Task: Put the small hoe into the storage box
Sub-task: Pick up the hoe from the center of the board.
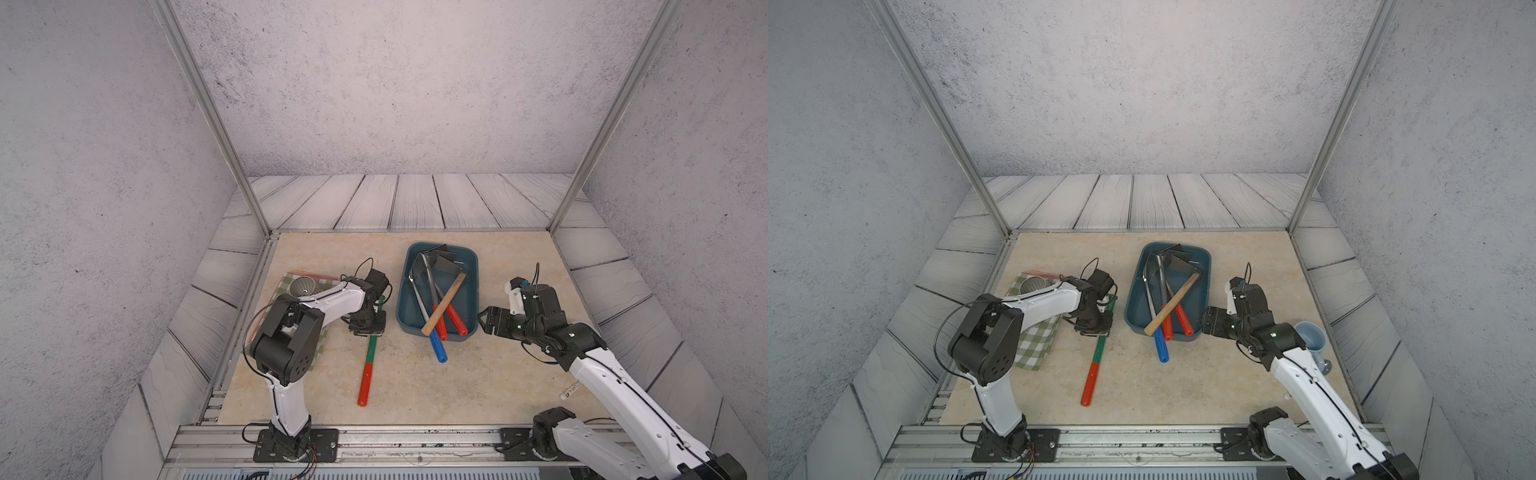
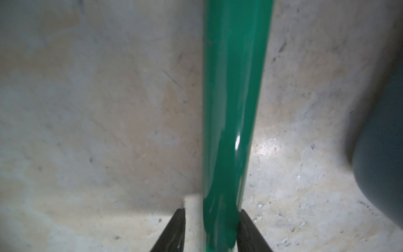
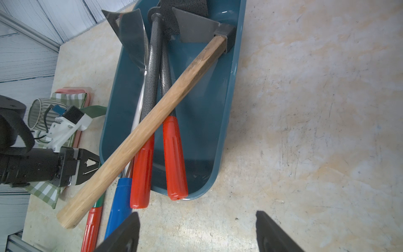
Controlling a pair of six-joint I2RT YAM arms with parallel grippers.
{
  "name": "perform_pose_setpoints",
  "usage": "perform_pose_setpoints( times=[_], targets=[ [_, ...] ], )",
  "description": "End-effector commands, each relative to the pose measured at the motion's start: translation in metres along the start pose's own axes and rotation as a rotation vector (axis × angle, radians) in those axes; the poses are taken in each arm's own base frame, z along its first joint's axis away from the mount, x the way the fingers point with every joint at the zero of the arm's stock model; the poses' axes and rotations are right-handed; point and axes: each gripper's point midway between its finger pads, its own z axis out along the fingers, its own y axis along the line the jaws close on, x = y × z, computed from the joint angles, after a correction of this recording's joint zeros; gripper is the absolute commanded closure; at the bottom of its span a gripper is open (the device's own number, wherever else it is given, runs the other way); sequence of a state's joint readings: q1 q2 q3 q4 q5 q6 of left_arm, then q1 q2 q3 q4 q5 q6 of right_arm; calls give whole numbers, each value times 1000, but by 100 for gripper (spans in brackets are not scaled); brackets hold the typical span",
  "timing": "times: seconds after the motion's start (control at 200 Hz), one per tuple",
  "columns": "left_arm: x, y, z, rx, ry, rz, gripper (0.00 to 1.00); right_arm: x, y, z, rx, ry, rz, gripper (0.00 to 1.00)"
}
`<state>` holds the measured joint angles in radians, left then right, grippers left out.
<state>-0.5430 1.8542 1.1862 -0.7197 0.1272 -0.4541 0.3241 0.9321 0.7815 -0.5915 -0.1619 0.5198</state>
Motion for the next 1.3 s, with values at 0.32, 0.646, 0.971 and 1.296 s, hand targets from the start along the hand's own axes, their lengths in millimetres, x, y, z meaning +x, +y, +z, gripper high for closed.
perform_pose_setpoints(
  times=[0.32, 0.646, 0.971, 1.296],
  targets=[
    [6, 5, 6, -72, -1, 4, 82, -5, -1, -8, 15, -15, -13, 16],
    [1, 7, -20, -95, -29, 27, 100, -4, -2, -9, 16, -18, -13, 16],
    [-8, 5, -56, -115, -55, 67, 100, -3, -2, -9, 14, -18, -11, 16],
    [-19, 2, -75, -128, -89, 93, 100, -2, -2, -8, 14, -18, -9, 17]
  ],
)
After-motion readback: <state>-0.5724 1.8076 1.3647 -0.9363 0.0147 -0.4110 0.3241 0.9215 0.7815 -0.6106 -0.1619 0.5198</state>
